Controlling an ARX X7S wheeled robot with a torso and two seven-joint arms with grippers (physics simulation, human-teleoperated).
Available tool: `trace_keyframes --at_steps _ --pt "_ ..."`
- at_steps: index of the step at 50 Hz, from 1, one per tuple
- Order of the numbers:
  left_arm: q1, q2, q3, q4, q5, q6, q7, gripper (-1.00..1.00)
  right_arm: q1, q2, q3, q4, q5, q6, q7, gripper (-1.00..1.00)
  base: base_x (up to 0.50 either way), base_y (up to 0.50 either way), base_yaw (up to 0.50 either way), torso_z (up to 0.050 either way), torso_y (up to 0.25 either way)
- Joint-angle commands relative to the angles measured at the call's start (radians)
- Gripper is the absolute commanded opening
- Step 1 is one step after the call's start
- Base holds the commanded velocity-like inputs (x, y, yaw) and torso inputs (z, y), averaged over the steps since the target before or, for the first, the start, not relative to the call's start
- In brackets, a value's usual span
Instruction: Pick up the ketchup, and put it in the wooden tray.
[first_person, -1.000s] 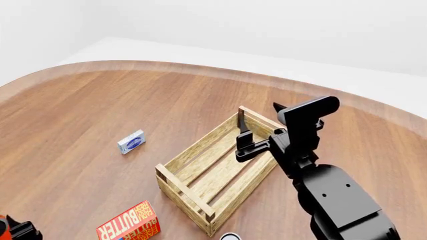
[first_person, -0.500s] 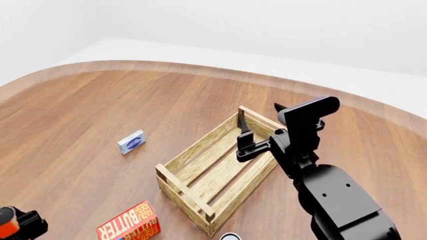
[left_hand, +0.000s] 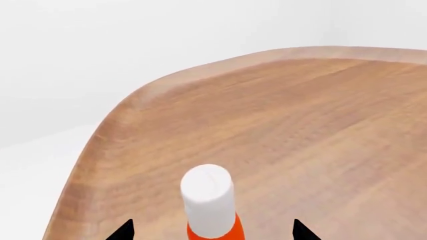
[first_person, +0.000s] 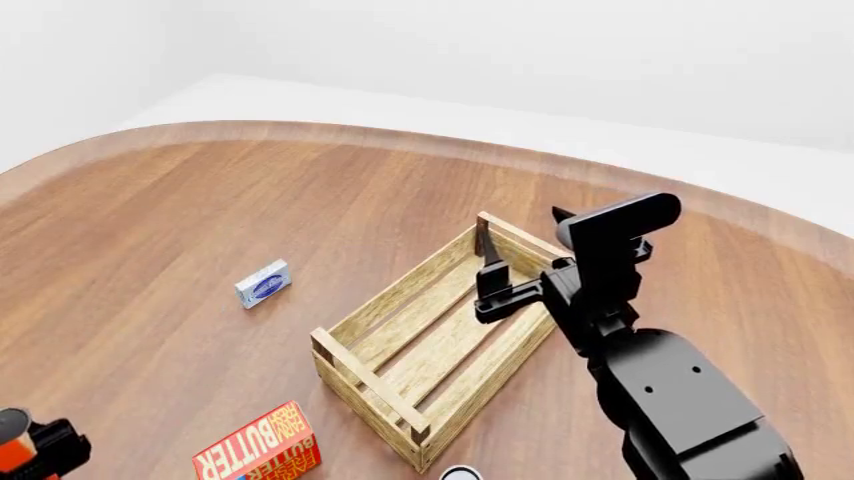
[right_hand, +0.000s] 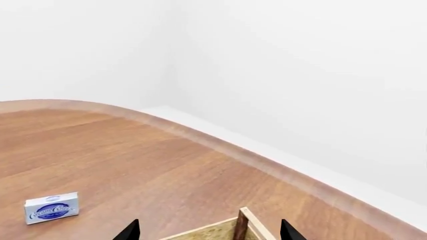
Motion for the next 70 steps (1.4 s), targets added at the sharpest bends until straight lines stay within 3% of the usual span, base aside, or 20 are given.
trace_keyframes --at_steps 1,30,50,51,60,70 --pt "-0.039 -0.01 0.016 -0.048 0.018 0.012 -0.01 1.0 0.003 0.0 0.0 0.006 0.001 -0.002 0.007 1.0 0.0 0.0 0.0 0.0 0.0" --pt "-0.183 -0.028 0.061 -0.342 0.063 0.126 -0.012 1.0 0.021 -0.014 -0.014 0.089 -0.013 -0.041 0.013 1.0 0.0 0.0 0.0 0.0 0.0" --pt "-0.445 -0.056 0.134 -0.662 0.124 0.23 -0.019 1.0 0.04 -0.019 -0.006 0.153 -0.019 -0.065 0.025 1.0 0.0 0.0 0.0 0.0 0.0" --pt "-0.451 -0.057 0.135 -0.669 0.125 0.235 -0.02 -1.0 0.041 -0.019 -0.005 0.156 -0.019 -0.067 0.026 1.0 0.0 0.0 0.0 0.0 0.0" --pt "-0.482 -0.055 0.159 -0.651 0.142 0.252 -0.02 -1.0 0.045 -0.019 0.0 0.181 -0.016 -0.085 0.023 1.0 0.0 0.0 0.0 0.0 0.0" --pt "-0.476 -0.035 0.24 -0.313 0.14 0.049 0.027 -1.0 0.032 -0.001 0.032 0.161 0.012 -0.104 0.011 1.0 0.0 0.0 0.0 0.0 0.0"
